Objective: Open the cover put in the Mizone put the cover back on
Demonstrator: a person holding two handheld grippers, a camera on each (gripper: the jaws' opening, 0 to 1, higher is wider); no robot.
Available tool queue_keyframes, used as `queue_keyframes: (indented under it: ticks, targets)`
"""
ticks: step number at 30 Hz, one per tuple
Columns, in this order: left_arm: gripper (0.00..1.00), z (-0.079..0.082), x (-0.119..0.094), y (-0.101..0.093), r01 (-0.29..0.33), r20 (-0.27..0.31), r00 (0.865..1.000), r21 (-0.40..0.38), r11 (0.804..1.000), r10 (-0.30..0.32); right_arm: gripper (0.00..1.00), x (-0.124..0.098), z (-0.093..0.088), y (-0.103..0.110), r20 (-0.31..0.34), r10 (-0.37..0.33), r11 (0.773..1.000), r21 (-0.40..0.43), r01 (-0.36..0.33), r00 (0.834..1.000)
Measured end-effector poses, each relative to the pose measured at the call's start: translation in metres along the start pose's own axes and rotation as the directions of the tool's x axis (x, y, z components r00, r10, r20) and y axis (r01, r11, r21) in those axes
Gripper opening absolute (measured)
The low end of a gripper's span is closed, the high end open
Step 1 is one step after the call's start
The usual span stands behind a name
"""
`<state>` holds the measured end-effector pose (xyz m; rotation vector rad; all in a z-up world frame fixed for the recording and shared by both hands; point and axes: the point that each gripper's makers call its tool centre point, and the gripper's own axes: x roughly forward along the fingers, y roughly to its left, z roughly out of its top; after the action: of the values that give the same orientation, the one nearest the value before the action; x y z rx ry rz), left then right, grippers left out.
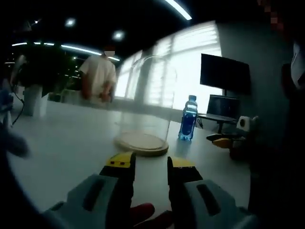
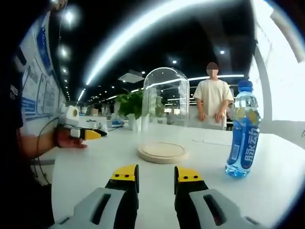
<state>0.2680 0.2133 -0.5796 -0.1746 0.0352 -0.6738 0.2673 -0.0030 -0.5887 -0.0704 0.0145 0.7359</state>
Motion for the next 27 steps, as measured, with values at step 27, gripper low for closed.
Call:
queue_keyframes:
  ticks: [27]
  targets:
    - [0.21,-0.0025,-0.0013,-0.0011,-0.005,-0.010,1.000,0.028,1.000,0.005,0.24,-0.0026,0.0011,-0.0046,0.011,-0.006,1.000,-0.021,0.007,1.000]
